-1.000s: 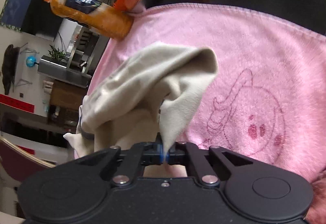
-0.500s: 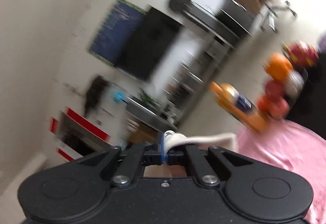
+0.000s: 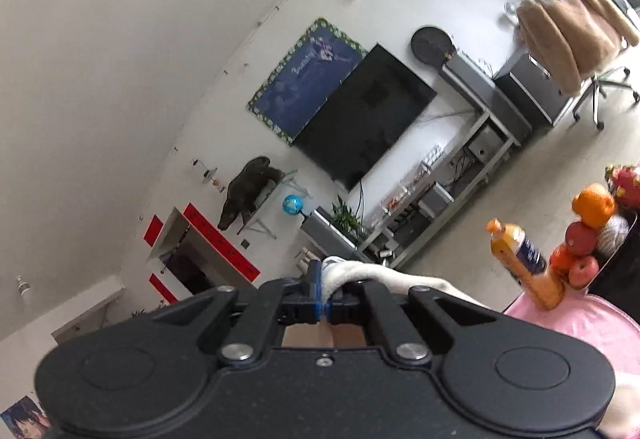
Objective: Fold clothes
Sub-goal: 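Lift the sweatshirt with both grippers and shake it open in the air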
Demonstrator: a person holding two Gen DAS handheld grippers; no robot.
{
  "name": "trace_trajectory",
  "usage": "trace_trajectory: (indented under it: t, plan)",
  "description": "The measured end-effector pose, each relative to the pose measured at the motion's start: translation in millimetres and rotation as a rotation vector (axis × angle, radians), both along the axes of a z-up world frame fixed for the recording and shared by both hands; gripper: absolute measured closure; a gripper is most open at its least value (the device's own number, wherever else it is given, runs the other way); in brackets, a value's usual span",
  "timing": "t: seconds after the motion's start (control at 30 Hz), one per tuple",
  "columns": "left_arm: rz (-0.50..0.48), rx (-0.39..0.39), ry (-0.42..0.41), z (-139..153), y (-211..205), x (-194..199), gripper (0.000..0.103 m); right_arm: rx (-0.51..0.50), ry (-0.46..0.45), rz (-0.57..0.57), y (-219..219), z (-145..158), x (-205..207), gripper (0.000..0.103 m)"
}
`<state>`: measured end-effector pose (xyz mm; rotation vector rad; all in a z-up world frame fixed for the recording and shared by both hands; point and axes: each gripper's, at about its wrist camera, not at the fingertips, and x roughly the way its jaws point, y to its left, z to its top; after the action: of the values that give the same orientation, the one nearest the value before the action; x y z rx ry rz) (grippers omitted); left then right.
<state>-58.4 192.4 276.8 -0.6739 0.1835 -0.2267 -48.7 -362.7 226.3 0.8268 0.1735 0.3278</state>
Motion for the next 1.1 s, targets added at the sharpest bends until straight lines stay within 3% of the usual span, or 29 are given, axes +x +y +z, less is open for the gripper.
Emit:
trace_trajectory:
  t: [0.13, 0.27, 0.3, 0.33, 0.4, 0.47, 0.53, 0.57, 0.63, 0.7, 0.77, 0.97, 1.1]
  plan:
    - [0.069, 0.072, 0.184, -27, -1, 75, 0.102, -0.062, 0.131, 0.012, 18, -29, 62, 0.101]
    - [0.127, 0.153, 0.399, -69, -1, 182, 0.102, -0.15, 0.159, -0.008, 51, -33, 128, 0.101]
    - [0.159, 0.159, 0.414, -69, -1, 200, 0.102, -0.172, 0.165, -0.013, 59, -35, 145, 0.101]
    - [0.191, 0.172, 0.378, -58, 0, 209, 0.102, -0.194, 0.172, -0.018, 67, -36, 161, 0.101]
    - [0.221, 0.197, 0.227, -28, -3, 203, 0.102, -0.238, 0.186, -0.028, 84, -38, 195, 0.101]
    - [0.233, 0.232, 0.105, -9, -8, 188, 0.102, -0.275, 0.113, -0.04, 89, -23, 194, 0.101]
    - [0.216, 0.249, 0.067, -5, -12, 171, 0.102, -0.304, 0.021, -0.048, 89, -5, 179, 0.101]
    - [0.197, 0.247, 0.078, -13, -12, 167, 0.101, -0.307, 0.029, -0.045, 85, -10, 175, 0.101]
    - [0.172, 0.25, 0.145, -45, -13, 164, 0.102, -0.315, 0.061, -0.038, 79, -25, 169, 0.101]
    - [0.162, 0.257, 0.244, -91, -15, 165, 0.102, -0.33, 0.16, -0.019, 77, -66, 175, 0.101]
    - [0.168, 0.265, 0.354, -150, -15, 166, 0.102, -0.334, 0.266, 0.017, 77, -119, 185, 0.101]
    - [0.176, 0.138, 0.641, -315, 8, 162, 0.102, -0.273, 0.594, 0.075, 79, -280, 188, 0.101]
    - [0.18, 0.08, 0.771, -373, 13, 166, 0.102, -0.263, 0.744, 0.088, 81, -347, 175, 0.101]
